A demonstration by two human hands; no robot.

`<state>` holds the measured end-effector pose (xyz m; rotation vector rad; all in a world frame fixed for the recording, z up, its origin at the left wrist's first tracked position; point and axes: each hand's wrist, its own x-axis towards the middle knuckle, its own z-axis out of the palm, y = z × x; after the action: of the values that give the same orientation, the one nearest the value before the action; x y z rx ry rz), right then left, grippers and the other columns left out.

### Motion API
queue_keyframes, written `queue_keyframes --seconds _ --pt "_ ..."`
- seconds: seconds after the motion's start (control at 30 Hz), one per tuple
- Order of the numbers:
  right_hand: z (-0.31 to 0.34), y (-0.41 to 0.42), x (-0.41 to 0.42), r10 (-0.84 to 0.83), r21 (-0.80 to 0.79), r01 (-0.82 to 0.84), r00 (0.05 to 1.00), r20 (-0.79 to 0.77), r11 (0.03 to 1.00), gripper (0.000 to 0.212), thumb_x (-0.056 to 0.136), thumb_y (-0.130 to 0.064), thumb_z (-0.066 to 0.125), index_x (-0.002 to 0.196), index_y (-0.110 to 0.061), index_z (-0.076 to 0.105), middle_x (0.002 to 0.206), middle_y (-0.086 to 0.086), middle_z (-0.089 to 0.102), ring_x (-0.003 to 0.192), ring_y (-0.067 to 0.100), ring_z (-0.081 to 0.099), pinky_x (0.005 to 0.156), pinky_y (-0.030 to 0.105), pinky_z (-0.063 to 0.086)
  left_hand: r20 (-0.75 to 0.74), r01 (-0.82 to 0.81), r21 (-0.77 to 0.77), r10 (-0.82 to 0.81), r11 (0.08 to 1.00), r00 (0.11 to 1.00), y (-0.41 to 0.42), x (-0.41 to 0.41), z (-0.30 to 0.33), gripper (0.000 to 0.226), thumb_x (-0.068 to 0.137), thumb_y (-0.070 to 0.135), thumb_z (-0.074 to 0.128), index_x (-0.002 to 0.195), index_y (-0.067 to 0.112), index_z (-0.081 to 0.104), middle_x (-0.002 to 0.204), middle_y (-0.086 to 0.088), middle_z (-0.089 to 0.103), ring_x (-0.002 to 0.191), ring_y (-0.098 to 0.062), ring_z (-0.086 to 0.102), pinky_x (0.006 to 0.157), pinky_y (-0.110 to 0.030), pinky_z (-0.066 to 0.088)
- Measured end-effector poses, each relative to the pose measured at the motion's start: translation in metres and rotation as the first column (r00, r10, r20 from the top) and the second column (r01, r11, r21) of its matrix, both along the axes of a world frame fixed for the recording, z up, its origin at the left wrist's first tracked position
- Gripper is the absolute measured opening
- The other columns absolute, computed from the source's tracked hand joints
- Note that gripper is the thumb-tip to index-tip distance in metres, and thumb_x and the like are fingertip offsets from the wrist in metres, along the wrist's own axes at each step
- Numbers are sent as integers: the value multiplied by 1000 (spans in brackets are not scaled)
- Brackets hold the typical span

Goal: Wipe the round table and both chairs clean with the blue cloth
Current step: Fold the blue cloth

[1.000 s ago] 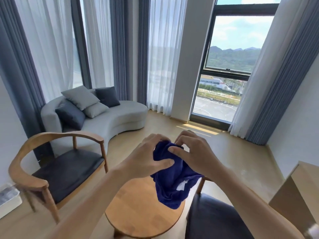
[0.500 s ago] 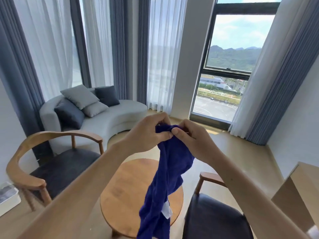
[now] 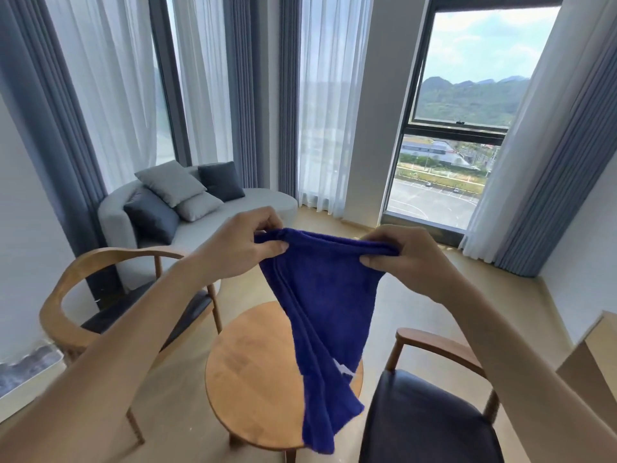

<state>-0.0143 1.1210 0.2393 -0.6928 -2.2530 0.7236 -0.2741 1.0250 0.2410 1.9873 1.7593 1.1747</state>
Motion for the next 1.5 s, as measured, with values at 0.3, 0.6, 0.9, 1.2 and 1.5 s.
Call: queue_keyframes --seconds 0.3,0.6,0.9,1.2,1.5 --pt "29 -3 -5 -20 32 25 989 -150 999 25 85 -6 69 83 -32 70 75 -8 71 70 4 63 64 23 52 120 15 -61 -8 998 993 7 13 -5 19 87 4 59 98 20 57 95 -9 68 91 -29 64 85 -51 52" --pt "27 3 11 -34 -2 35 989 -144 999 24 84 -7 70 86 -31 70 73 -13 70 69 2 63 62 16 53 -1 4 46 -4 999 1000 14 21 0 2 88 19 67 89 21 67 85 0 69 81 -22 65 75 -42 54" --pt "11 5 31 1 -143 -19 993 -122 990 14 91 0 58 100 -4 67 89 6 73 84 20 70 69 30 60 48 159 35 -160 987 986 14 7 14 15 87 18 69 84 32 67 84 9 67 79 -4 63 73 -18 52" --pt "0 0 17 -110 -146 87 981 -161 986 8 96 -12 53 97 -16 60 87 -2 71 81 17 69 68 36 61 85 137 -48 -133 989 988 7 12 9 10 93 19 61 87 27 63 83 1 71 79 -16 68 68 -32 60" --pt "-11 -4 23 -12 -274 -20 993 -115 962 19 88 -6 64 107 -7 67 95 9 71 86 18 67 75 28 57 51 66 -38 -64 997 997 5 14 5 6 91 18 64 90 23 67 84 7 70 83 -12 67 80 -36 56"
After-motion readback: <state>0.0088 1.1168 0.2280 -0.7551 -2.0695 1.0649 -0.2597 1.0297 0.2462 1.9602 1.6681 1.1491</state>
